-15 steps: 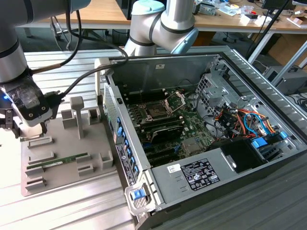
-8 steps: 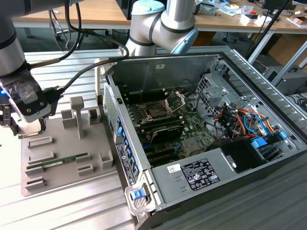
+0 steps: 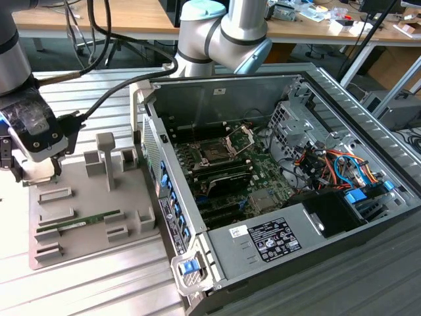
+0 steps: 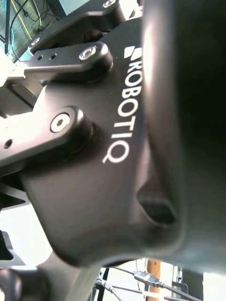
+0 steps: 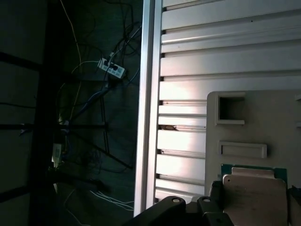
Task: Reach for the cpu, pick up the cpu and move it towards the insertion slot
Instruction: 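Pick up the cpu and move it towards the insertion slot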
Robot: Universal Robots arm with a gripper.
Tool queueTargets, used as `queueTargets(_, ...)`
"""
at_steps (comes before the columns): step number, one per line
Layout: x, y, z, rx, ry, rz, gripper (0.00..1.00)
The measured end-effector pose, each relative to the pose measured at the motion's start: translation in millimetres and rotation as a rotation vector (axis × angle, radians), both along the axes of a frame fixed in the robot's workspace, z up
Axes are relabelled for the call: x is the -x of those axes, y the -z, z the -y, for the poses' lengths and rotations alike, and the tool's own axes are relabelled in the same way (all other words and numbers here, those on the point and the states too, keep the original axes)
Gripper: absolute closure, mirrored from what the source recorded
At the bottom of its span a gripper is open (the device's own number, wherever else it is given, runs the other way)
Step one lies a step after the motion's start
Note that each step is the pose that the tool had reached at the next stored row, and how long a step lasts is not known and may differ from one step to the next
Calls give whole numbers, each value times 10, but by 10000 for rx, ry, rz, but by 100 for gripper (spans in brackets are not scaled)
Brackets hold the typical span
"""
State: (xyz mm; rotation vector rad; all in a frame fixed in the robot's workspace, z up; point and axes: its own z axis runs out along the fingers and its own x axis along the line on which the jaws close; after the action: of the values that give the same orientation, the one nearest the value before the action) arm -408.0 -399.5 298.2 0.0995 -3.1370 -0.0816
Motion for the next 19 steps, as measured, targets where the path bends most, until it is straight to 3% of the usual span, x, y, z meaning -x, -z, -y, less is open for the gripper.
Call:
queueTargets(6, 0, -142, 0, 0, 0, 1, 45)
queueTargets(19, 0, -360, 0, -1, 0, 2, 45)
